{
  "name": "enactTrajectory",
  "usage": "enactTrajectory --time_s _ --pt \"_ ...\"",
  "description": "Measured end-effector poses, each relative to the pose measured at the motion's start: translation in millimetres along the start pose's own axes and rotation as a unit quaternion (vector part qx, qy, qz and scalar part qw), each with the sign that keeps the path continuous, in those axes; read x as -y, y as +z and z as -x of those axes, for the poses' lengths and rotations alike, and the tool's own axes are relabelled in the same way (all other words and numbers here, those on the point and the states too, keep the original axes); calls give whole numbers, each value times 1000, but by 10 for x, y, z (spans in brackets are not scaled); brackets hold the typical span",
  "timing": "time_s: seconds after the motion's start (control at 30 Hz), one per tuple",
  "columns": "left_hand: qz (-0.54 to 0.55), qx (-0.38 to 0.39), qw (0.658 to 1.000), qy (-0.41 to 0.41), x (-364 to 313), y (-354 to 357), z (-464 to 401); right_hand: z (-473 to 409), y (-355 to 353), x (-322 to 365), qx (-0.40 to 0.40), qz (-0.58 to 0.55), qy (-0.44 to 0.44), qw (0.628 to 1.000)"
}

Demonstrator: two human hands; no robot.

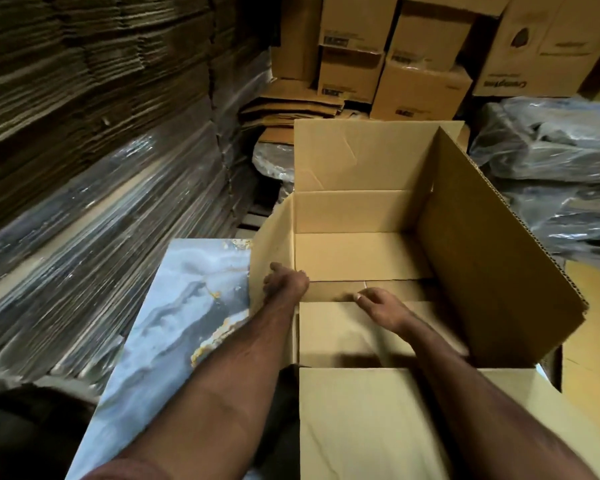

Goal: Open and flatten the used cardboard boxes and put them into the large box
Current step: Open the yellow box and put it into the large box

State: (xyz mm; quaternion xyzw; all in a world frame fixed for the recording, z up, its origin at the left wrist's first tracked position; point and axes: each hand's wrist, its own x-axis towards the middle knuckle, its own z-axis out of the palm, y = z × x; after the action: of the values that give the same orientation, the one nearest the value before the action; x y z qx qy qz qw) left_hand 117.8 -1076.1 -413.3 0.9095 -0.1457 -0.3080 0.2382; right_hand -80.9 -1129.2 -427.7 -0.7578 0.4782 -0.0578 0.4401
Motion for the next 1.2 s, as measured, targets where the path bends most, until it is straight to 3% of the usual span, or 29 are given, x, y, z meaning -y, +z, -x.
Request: enactTrajectory --time_s 0.23,0.37,0.47,0.6,0.8,0.9,1.0,1.1,1.17,1.2 --pt "146 -4 986 75 -110 -17 93 97 -9 -362 -51 137 19 989" --pt "348 89 928 96 -246 7 32 164 -131 -147 -90 182 13 979" --pt "436 121 882 130 -384 -180 290 222 -177 -59 -77 223 42 971" --pt "474 143 844 208 -657 -525 640 181 -271 112 -31 254 70 964" --pt "498 148 812 267 -1152 -903 1018 27 -799 649 -102 327 47 938" --pt "503 168 802 275 -1253 -986 1142 31 -1055 816 -96 370 67 922" --pt "522 177 793 259 -1286 -1034 1248 -235 -1153 653 -13 406 113 907" --pt "515 168 802 251 -1297 -1078 1276 -314 -1220 456 138 316 185 920" --pt "508 161 803 267 -1312 -1111 1283 -171 -1306 562 64 332 139 931" --pt "505 159 803 274 -1319 -1114 1297 -119 -1350 635 -46 366 76 926"
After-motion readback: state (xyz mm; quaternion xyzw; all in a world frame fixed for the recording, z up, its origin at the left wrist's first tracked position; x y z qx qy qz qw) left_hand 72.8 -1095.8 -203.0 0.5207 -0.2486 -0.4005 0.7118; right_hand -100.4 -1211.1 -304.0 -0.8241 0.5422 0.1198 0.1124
